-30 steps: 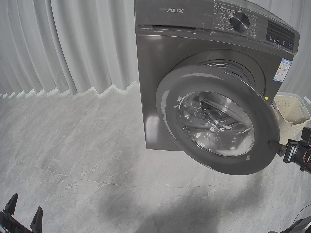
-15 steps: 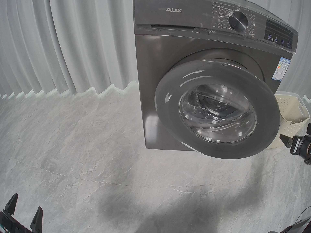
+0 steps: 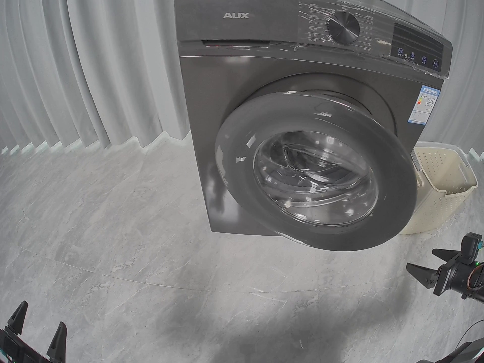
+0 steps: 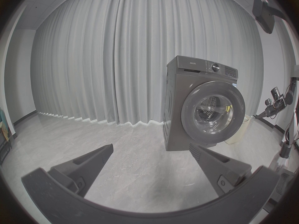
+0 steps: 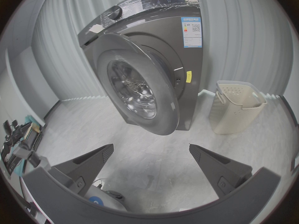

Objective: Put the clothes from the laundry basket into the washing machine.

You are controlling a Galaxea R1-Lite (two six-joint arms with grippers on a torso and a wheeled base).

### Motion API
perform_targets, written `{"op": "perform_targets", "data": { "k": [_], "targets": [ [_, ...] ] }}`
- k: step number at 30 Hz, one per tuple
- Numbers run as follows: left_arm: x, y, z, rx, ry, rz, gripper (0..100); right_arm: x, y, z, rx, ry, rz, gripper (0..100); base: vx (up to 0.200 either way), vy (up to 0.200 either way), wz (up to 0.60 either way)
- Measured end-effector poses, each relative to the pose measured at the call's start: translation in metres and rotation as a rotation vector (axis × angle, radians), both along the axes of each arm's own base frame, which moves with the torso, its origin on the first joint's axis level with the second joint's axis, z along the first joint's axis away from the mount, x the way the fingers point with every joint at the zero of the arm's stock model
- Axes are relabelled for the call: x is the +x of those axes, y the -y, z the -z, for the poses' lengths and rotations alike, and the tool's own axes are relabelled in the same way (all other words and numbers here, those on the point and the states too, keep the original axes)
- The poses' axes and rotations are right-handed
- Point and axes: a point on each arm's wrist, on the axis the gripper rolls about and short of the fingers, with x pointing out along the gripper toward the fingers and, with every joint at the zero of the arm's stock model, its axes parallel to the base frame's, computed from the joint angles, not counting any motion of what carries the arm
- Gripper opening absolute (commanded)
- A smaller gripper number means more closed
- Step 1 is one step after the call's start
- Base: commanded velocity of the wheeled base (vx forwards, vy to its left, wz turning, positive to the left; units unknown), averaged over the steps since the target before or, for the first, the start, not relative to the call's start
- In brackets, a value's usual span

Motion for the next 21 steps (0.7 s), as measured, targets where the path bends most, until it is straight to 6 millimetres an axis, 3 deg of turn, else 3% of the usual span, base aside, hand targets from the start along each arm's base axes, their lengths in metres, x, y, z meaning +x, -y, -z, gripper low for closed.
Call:
{"op": "perform_targets", "data": {
  "k": [7, 14, 21],
  "targets": [
    [0.0, 0.0, 0.0, 0.004, -0.001, 0.0, 100, -0.005, -0.016, -0.001, 0.043, 0.015, -0.206, 100, 0.0, 0.0, 0.0],
    [0.0, 0.0, 0.0, 0.003, 0.0, 0.0, 100, -0.009, -0.032, -0.006, 0.089, 0.043, -0.412, 100, 0.2, 0.0, 0.0],
    [0.0, 0.0, 0.0, -0.002, 0.0, -0.001, 100, -0.007, -0.038, -0.009, 0.099, 0.056, -0.466, 100, 0.2, 0.0, 0.0]
  ]
}}
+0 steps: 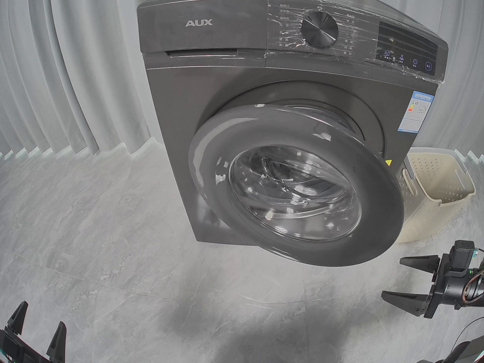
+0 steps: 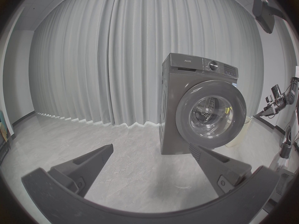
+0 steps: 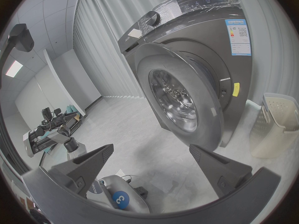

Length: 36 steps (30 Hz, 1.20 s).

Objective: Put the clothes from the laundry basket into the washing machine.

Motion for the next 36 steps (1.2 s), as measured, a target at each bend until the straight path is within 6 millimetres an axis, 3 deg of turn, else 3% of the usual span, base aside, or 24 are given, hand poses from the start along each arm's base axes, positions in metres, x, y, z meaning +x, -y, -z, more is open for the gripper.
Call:
{"op": "perform_targets", "data": {
  "k": [9, 18, 31, 36],
  "targets": [
    [0.0, 0.0, 0.0, 0.004, -0.001, 0.001, 100, 0.016, -0.003, -0.006, 0.004, 0.011, 0.019, 100, 0.022, 0.0, 0.0],
    [0.0, 0.0, 0.0, 0.005, -0.001, 0.001, 100, 0.045, 0.013, -0.016, 0.017, 0.089, 0.179, 100, 0.0, 0.0, 0.0],
    [0.0, 0.0, 0.0, 0.005, -0.001, 0.0, 100, 0.033, 0.016, 0.008, -0.007, -0.007, 0.188, 100, 0.0, -0.185, 0.0],
    [0.0, 0.0, 0.0, 0.006, -0.001, 0.0, 100, 0.03, 0.012, 0.01, -0.004, -0.018, 0.157, 100, 0.0, 0.0, 0.0]
  ]
}}
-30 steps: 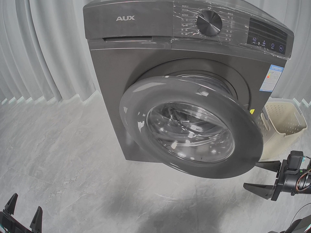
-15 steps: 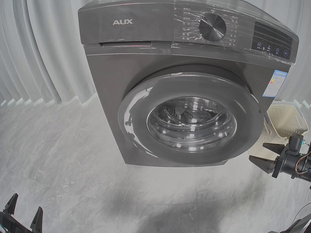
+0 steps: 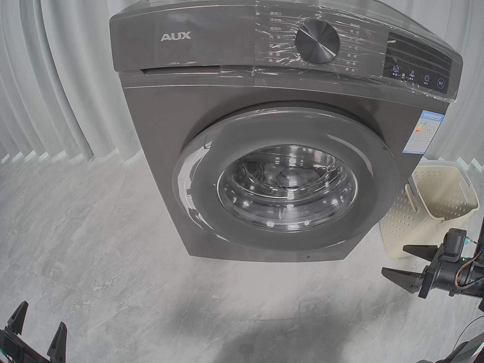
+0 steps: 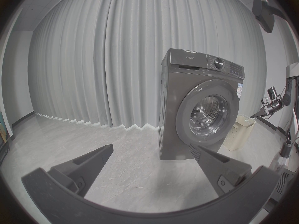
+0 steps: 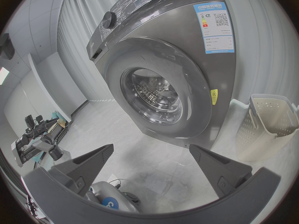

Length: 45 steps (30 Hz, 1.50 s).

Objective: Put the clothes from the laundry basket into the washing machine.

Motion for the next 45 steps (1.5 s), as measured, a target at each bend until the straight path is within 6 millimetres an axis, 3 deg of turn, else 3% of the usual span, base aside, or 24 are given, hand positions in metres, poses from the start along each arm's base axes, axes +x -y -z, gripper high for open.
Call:
{"op": "perform_targets", "data": {
  "k": [7, 16, 22, 28, 45],
  "targets": [
    [0.0, 0.0, 0.0, 0.002, 0.0, 0.001, 100, -0.001, -0.007, 0.0, 0.004, -0.001, -0.045, 100, 0.0, 0.0, 0.0],
    [0.0, 0.0, 0.0, 0.001, 0.0, 0.001, 100, -0.001, -0.01, -0.001, 0.005, 0.0, -0.068, 100, 0.2, 0.0, 0.0],
    [0.0, 0.0, 0.0, 0.0, 0.0, 0.0, 100, 0.0, -0.012, -0.003, 0.007, 0.006, -0.077, 100, 0.0, 0.0, 0.0],
    [0.0, 0.0, 0.0, 0.0, 0.0, 0.001, 100, 0.0, -0.014, -0.003, 0.014, 0.01, -0.089, 100, 0.0, -0.2, 0.0],
    [0.0, 0.0, 0.0, 0.002, 0.0, 0.0, 100, 0.002, -0.025, -0.004, 0.092, -0.054, -0.11, 100, 0.024, 0.0, 0.0]
  ]
}}
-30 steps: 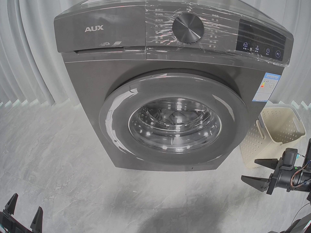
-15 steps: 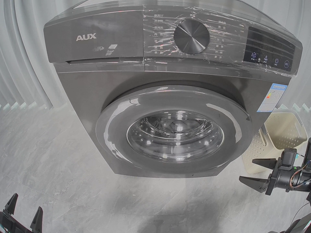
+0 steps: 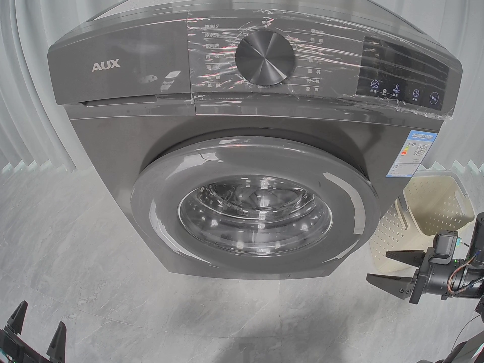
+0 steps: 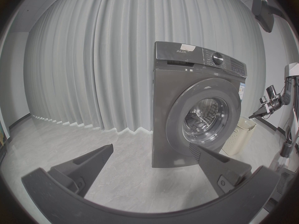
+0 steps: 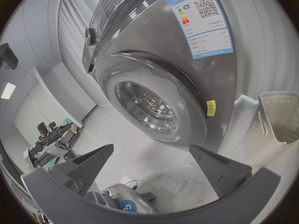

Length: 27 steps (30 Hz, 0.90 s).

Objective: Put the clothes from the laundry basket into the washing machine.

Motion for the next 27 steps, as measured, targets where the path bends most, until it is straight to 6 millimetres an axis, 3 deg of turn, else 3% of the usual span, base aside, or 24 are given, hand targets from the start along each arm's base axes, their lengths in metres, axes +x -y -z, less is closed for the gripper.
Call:
{"op": "perform_targets", "data": {
  "k": [11, 12, 27],
  "targets": [
    [0.0, 0.0, 0.0, -0.003, 0.0, 0.001, 100, 0.008, -0.022, -0.01, 0.066, 0.038, 0.062, 100, 0.182, 0.0, 0.0],
    [0.0, 0.0, 0.0, -0.004, 0.0, 0.001, 100, 0.009, -0.023, -0.01, 0.069, 0.038, 0.059, 0, 0.0, 0.0, 0.0],
    [0.0, 0.0, 0.0, -0.007, 0.001, 0.0, 100, 0.014, -0.03, -0.005, 0.074, 0.043, 0.047, 0, 0.0, 0.0, 0.0]
  ]
}}
